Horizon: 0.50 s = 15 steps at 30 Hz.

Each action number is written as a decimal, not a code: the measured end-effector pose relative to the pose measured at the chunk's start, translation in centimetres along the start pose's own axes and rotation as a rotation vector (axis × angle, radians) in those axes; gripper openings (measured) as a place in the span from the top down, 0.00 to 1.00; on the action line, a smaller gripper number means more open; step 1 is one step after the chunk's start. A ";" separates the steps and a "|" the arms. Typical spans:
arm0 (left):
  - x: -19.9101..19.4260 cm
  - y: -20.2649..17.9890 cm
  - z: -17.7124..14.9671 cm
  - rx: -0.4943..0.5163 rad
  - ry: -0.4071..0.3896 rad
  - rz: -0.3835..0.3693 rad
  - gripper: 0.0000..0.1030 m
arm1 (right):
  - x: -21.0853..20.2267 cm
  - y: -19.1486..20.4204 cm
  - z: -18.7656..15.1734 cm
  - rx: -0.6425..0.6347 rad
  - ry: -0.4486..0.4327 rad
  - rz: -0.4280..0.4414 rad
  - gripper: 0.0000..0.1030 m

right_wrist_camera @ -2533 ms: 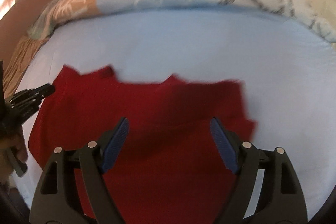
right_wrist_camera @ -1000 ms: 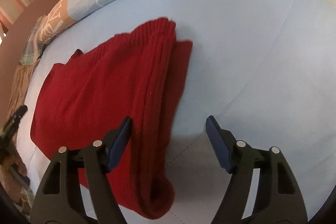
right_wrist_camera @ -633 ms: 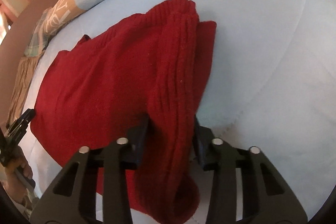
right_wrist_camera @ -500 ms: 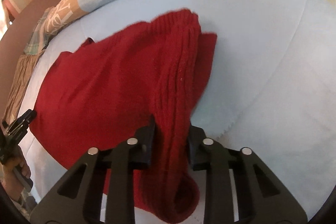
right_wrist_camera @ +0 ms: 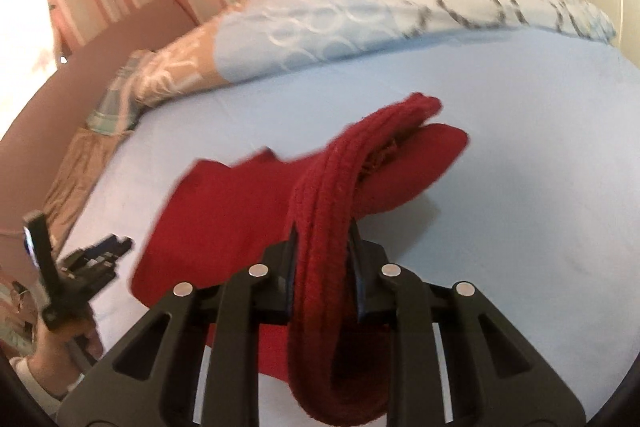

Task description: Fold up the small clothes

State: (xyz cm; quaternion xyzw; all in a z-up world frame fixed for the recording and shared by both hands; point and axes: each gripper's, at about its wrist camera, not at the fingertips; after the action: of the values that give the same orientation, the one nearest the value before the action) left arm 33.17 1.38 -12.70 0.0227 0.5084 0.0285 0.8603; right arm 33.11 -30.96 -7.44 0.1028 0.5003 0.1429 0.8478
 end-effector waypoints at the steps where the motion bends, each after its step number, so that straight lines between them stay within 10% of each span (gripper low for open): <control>1: -0.2 0.5 0.1 -0.004 -0.003 -0.001 0.58 | -0.1 1.0 0.2 -0.005 -0.008 0.007 0.80; 15: -2.3 9.8 0.6 -0.085 -0.032 0.049 0.58 | 10.5 18.6 -1.8 -0.114 0.094 0.018 0.79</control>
State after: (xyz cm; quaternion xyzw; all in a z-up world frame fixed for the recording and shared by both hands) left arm 32.33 10.95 -9.78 -0.0009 0.4923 0.0709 0.8675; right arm 33.77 -9.89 -10.96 0.0520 0.5297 0.1835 0.8264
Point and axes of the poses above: each gripper's, at about its wrist camera, not at the fingertips, and x roughly the way its jaws point, y to its left, z to its top, and after that the axes turned 14 degrees about y, right-handed
